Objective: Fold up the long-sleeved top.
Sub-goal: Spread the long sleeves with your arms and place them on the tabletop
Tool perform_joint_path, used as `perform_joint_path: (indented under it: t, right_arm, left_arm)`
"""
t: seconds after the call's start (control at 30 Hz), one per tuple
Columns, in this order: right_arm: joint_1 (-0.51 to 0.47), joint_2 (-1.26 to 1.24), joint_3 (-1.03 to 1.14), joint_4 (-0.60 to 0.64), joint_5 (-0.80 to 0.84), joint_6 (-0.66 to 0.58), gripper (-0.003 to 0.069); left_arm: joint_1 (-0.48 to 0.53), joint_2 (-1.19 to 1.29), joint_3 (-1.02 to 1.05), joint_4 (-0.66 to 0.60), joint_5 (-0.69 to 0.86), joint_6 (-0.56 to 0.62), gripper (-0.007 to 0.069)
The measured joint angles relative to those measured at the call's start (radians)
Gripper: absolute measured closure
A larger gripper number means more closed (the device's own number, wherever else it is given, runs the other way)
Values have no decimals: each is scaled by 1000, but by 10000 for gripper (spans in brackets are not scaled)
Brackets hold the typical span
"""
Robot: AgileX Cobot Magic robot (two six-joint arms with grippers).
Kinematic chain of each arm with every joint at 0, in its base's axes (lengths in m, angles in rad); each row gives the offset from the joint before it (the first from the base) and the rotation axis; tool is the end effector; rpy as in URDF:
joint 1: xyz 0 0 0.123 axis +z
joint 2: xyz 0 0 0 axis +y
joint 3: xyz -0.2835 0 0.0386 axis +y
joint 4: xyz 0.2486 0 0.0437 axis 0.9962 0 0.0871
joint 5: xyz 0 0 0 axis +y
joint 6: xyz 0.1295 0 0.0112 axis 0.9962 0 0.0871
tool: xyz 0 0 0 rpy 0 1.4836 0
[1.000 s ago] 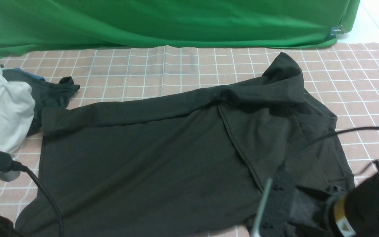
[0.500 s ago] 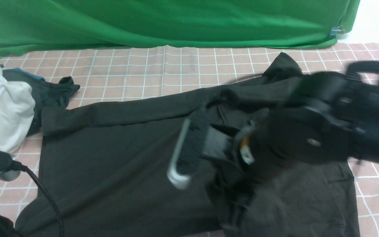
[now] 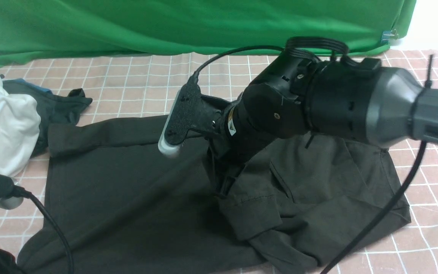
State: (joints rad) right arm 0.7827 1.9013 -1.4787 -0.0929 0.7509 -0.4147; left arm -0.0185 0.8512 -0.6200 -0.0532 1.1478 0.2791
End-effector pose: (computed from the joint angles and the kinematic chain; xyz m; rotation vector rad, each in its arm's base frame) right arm 0.3133 0.3000 0.2018 -1.5509 2.1503 0.0153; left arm 0.1297 -0.0087 0.2224 0.4025 2.8298 -0.0210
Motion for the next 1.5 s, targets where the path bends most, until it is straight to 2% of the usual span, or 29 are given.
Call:
perform_joint_path:
  t: [0.1,0.13,0.17,0.2,0.27,0.33,0.43,0.53,0.6,0.7,0.8,0.97,1.27,1.4,1.5]
  right_arm:
    - [-10,6,-1,1,3,62,477]
    - [-17,2,-2,1,14,94,405]
    - [-19,1,-2,1,14,99,391]
    - [-36,-9,-2,1,51,131,265]
    - [-74,-40,-2,1,133,198,130]
    - [-95,-59,-1,1,170,224,109]
    - [-189,-144,69,3,242,317,145]
    - [-311,-226,218,14,226,408,193]
    - [-418,-252,324,53,194,462,197]
    - [-573,-249,452,212,110,464,161]
    - [-656,-227,508,359,14,393,129]
    - [-672,-190,517,412,-76,357,119]
    - [-570,-140,518,430,-101,333,121]
    - [-561,-140,518,429,-107,313,170]
    - [-561,-140,518,422,-111,308,274]
  left_arm:
    - [0,0,0,-6,-1,0,574]
    - [0,0,0,-9,-2,0,574]
    - [0,0,0,-9,-2,0,574]
    - [0,0,0,-13,-2,0,574]
    - [0,0,0,-19,-2,0,574]
    - [0,0,0,-21,-2,0,574]
    - [0,0,0,-22,-10,0,574]
    - [0,0,0,-22,-15,0,574]
    - [0,0,0,-22,-20,0,574]
    - [0,0,0,-24,-22,0,574]
    - [0,0,0,-26,-27,0,574]
    - [0,0,0,-32,-28,0,574]
    - [0,0,0,-49,-46,0,574]
    - [0,0,0,-49,-46,0,574]
    - [0,0,0,-52,-46,0,574]
